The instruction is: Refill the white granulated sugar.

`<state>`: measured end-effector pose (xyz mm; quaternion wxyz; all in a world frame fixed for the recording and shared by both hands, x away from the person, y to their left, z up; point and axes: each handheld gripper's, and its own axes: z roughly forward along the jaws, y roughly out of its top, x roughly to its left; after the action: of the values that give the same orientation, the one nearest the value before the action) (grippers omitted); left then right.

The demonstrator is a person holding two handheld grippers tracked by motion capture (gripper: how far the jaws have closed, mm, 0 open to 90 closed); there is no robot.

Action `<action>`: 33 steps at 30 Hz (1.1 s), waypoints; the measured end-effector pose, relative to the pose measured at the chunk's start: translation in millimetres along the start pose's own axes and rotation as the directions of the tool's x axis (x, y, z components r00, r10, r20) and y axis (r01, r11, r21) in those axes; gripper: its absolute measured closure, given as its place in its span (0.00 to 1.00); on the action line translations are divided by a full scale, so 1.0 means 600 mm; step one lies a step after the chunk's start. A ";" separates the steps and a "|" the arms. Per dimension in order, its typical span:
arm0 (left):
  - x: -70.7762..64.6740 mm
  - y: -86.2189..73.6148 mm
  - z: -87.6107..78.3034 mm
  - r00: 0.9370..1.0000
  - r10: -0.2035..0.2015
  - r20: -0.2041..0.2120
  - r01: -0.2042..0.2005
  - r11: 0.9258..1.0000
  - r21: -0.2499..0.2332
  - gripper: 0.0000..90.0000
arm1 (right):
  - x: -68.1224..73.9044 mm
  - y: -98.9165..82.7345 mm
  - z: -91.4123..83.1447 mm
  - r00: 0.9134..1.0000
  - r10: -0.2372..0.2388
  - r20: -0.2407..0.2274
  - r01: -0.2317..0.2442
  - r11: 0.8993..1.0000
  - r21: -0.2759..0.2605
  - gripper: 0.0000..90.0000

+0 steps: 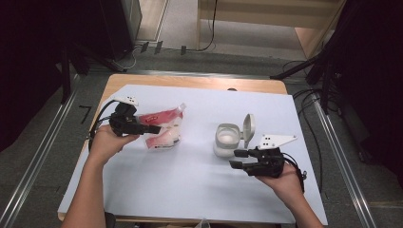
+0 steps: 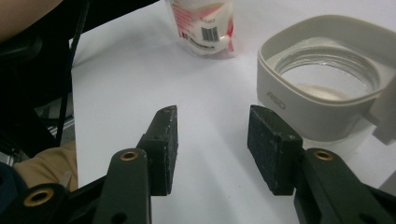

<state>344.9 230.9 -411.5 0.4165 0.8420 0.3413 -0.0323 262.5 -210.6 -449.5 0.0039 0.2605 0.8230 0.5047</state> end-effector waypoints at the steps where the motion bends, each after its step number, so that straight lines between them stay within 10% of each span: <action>1: 0.000 -0.001 0.000 1.000 -0.004 0.007 0.004 1.000 0.000 0.76 | -0.001 0.000 -0.001 1.000 0.002 0.003 -0.002 1.000 -0.002 0.60; 10: 0.004 -0.008 -0.010 0.999 -0.032 0.004 0.032 0.999 0.011 0.56 | -0.007 0.003 -0.012 1.000 0.008 0.023 -0.008 1.000 -0.001 0.59; 33: 0.001 -0.046 -0.050 0.999 -0.007 -0.040 0.008 1.000 0.024 0.45 | -0.025 0.006 -0.049 0.997 0.008 0.079 -0.007 1.000 -0.001 0.60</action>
<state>322.0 264.5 -410.7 0.3994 0.8462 0.3521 -0.0212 269.2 -240.5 -435.8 0.0347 0.2834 0.8211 0.4942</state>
